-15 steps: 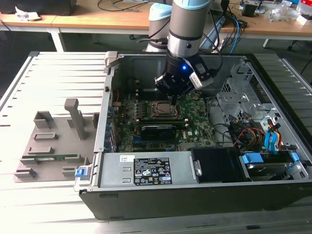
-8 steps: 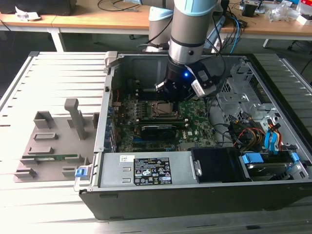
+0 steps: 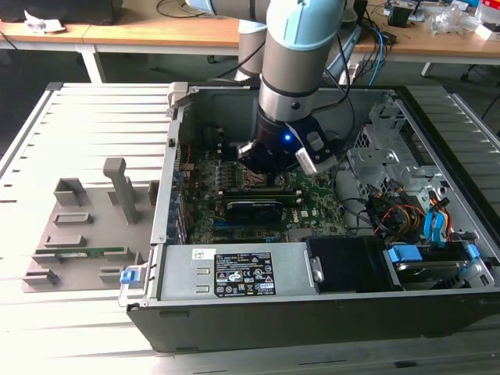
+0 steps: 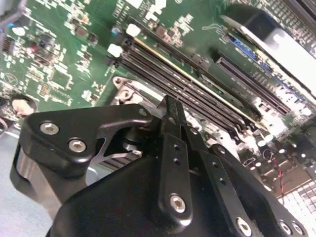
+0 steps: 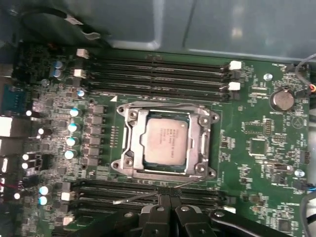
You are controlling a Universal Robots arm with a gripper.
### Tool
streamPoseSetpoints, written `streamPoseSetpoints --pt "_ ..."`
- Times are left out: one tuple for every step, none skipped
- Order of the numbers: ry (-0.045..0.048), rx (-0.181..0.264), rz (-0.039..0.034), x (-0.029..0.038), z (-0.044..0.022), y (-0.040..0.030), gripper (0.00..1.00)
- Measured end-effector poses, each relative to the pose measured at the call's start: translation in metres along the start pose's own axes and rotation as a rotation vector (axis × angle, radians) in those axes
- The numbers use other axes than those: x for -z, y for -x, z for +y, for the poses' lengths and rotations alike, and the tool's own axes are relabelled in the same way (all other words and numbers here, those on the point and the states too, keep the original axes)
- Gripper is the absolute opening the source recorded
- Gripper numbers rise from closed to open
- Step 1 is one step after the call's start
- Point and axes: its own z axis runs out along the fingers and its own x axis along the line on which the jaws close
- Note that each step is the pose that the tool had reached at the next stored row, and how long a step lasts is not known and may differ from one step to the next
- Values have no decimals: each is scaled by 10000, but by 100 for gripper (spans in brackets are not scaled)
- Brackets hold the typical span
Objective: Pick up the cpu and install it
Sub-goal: 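Install the second cpu locking lever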
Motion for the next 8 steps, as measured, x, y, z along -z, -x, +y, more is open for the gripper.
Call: streamPoseSetpoints --pt "10 0 0 -10 1 -43 11" --pt "13 0 0 -26 4 -100 11" --pt "13 -2 0 -65 5 -170 11" --pt "16 -1 -1 -80 5 -194 11" --pt "16 0 0 -83 5 -202 11" --pt "17 0 -1 -92 6 -224 11" --pt "17 1 0 -102 7 -258 11" --pt "19 0 0 -109 8 -282 11"
